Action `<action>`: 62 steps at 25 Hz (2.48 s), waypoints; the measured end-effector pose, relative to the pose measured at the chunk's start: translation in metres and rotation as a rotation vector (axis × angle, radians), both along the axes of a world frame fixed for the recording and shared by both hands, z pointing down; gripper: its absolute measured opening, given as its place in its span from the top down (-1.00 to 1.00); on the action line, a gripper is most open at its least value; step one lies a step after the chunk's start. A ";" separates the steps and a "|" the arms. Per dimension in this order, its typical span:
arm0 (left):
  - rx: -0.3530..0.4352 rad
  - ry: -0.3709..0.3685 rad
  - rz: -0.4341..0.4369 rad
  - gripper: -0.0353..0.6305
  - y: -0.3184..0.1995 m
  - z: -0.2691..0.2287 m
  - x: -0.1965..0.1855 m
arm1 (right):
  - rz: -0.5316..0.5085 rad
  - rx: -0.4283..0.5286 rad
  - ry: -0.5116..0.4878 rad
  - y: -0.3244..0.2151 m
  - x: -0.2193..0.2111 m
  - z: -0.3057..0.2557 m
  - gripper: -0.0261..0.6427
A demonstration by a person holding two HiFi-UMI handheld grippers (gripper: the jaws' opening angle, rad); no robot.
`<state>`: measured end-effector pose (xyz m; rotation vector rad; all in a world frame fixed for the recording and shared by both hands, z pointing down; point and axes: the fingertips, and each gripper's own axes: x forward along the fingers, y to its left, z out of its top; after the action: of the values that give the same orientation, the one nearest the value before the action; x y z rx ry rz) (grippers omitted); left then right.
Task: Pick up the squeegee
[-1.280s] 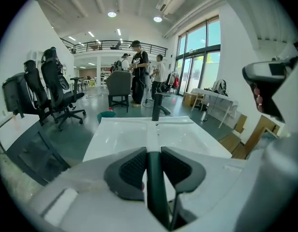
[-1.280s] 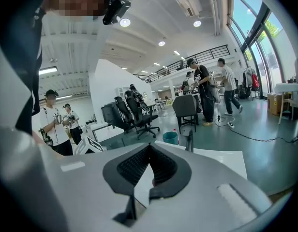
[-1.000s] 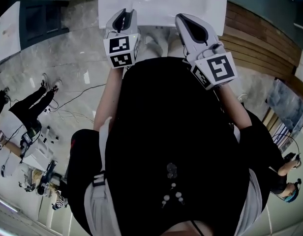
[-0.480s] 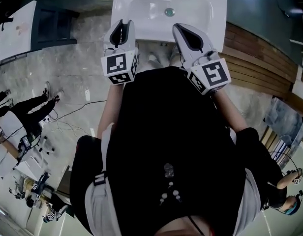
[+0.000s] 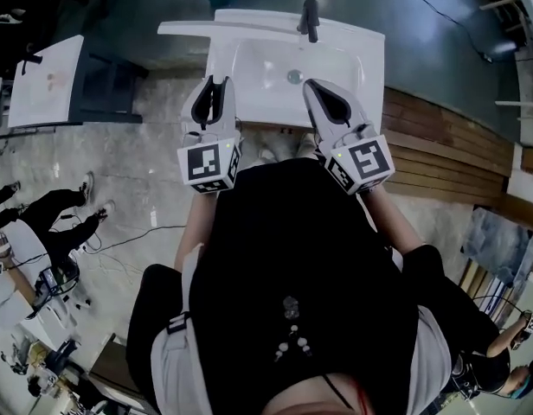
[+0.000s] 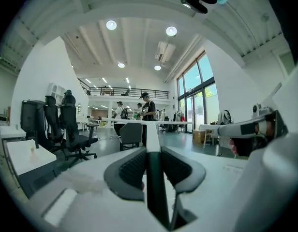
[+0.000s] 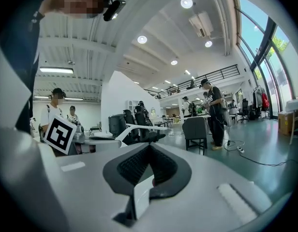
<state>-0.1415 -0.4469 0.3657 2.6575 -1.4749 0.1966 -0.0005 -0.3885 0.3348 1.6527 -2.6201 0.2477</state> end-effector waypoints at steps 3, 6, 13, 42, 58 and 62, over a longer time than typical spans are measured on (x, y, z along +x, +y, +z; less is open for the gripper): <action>0.041 0.010 -0.003 0.58 0.001 -0.018 0.000 | 0.005 0.015 -0.005 -0.002 0.004 -0.006 0.92; 0.071 0.026 0.001 0.58 0.003 -0.033 0.004 | 0.008 0.030 -0.009 -0.004 0.008 -0.012 0.92; 0.139 0.042 0.011 0.58 -0.001 -0.049 0.010 | 0.013 0.086 -0.015 -0.011 0.010 -0.024 0.92; 0.137 0.072 0.047 0.58 0.023 -0.051 0.032 | 0.022 0.106 -0.054 0.017 0.021 -0.035 0.92; 0.115 0.069 0.082 0.58 0.027 -0.046 0.042 | 0.035 0.095 -0.053 0.024 0.025 -0.033 0.92; 0.112 0.070 0.069 0.58 0.029 -0.044 0.039 | 0.033 0.090 -0.048 0.026 0.025 -0.031 0.92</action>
<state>-0.1021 -0.4177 0.3216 2.7739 -1.4151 0.0259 0.0244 -0.3627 0.3037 1.7397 -2.6787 0.1758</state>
